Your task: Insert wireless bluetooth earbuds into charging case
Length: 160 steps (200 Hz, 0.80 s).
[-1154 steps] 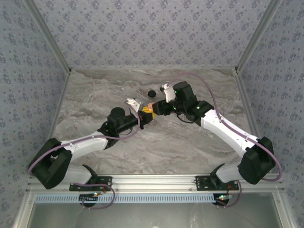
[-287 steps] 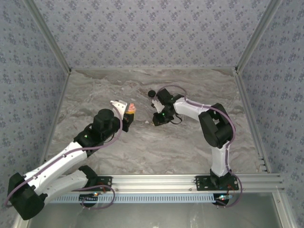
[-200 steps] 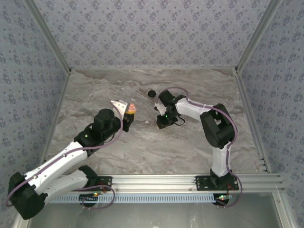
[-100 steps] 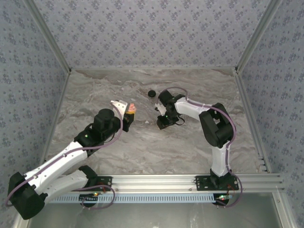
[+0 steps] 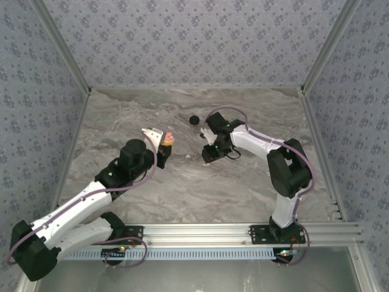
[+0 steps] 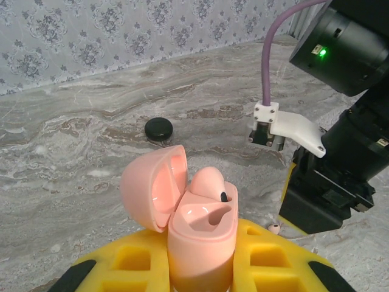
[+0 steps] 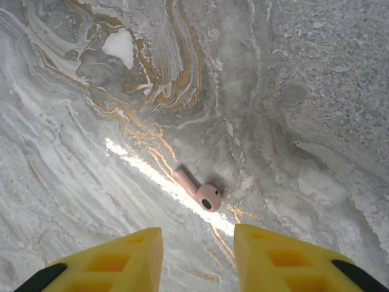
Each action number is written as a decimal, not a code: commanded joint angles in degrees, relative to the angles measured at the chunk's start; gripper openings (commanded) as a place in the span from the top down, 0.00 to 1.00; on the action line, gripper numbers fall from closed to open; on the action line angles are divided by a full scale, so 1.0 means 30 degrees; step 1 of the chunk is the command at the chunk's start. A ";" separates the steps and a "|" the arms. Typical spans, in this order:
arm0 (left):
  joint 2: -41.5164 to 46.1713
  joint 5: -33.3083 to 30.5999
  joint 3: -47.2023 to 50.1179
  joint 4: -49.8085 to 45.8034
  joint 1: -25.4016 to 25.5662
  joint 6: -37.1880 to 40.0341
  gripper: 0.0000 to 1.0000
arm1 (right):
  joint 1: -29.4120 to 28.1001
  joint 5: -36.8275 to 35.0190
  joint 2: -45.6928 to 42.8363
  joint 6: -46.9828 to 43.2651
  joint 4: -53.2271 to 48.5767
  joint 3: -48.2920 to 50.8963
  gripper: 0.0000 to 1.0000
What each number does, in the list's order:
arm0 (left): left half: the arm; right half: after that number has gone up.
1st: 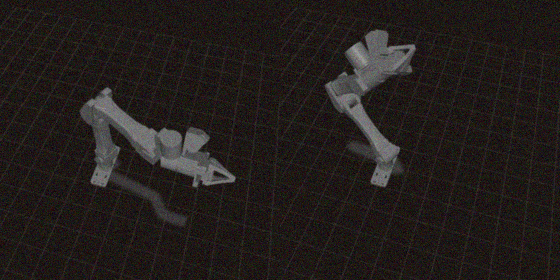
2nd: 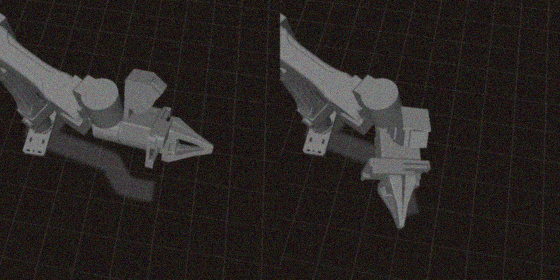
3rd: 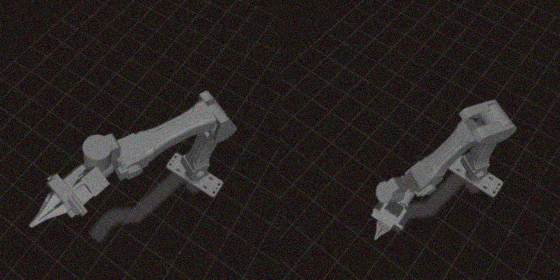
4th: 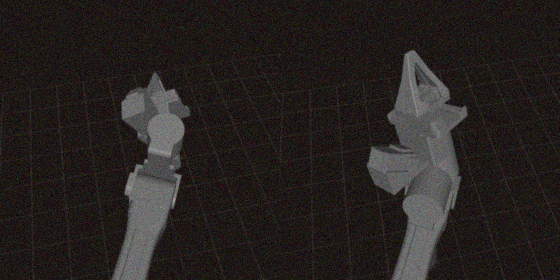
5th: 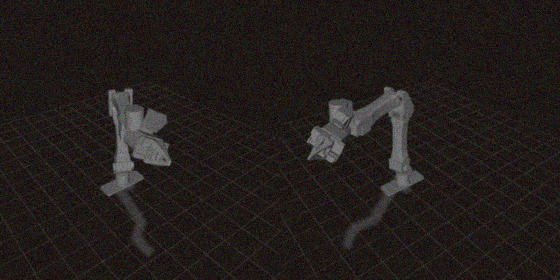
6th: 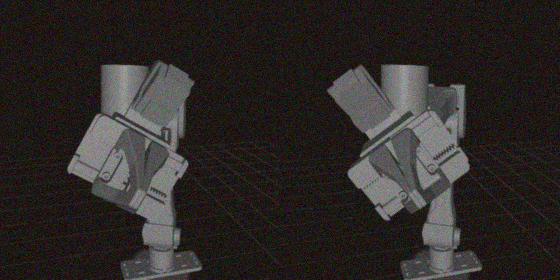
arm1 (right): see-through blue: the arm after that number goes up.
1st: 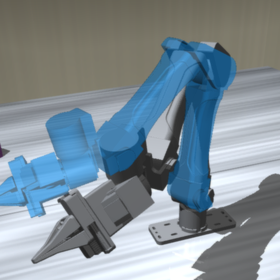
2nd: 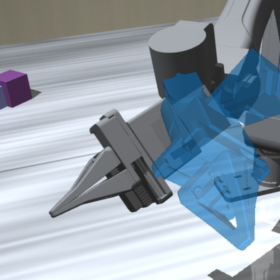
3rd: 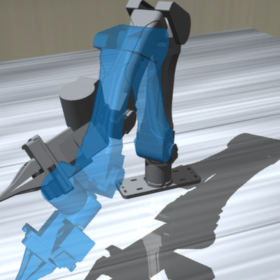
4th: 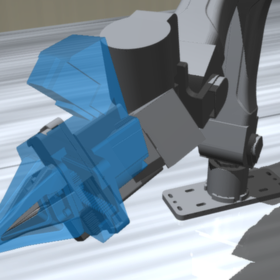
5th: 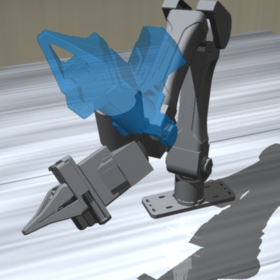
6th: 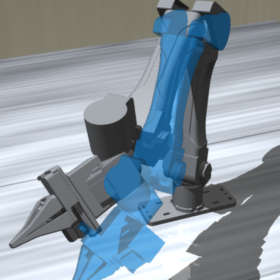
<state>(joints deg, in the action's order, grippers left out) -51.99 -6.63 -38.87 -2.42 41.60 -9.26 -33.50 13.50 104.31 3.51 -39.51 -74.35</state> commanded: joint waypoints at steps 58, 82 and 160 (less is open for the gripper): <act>-0.0139 0.0429 -0.0877 0.0776 -0.0029 -0.0112 0.83 | -0.0290 0.0379 0.0732 0.0022 0.0041 0.1224 0.85; -0.0166 0.0419 -0.0911 0.0776 -0.0022 -0.0079 0.83 | -0.0290 0.0023 0.1236 0.0372 0.0371 0.1192 0.87; -0.0174 0.0281 -0.0848 0.0688 -0.0013 -0.0024 0.83 | -0.0301 -0.0811 0.2439 0.1107 0.1037 0.0733 0.90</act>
<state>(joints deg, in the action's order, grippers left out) -52.66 -5.98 -38.96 -2.37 41.60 -9.26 -34.15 13.17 109.93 5.34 -37.23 -71.46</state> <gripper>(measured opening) 0.190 0.096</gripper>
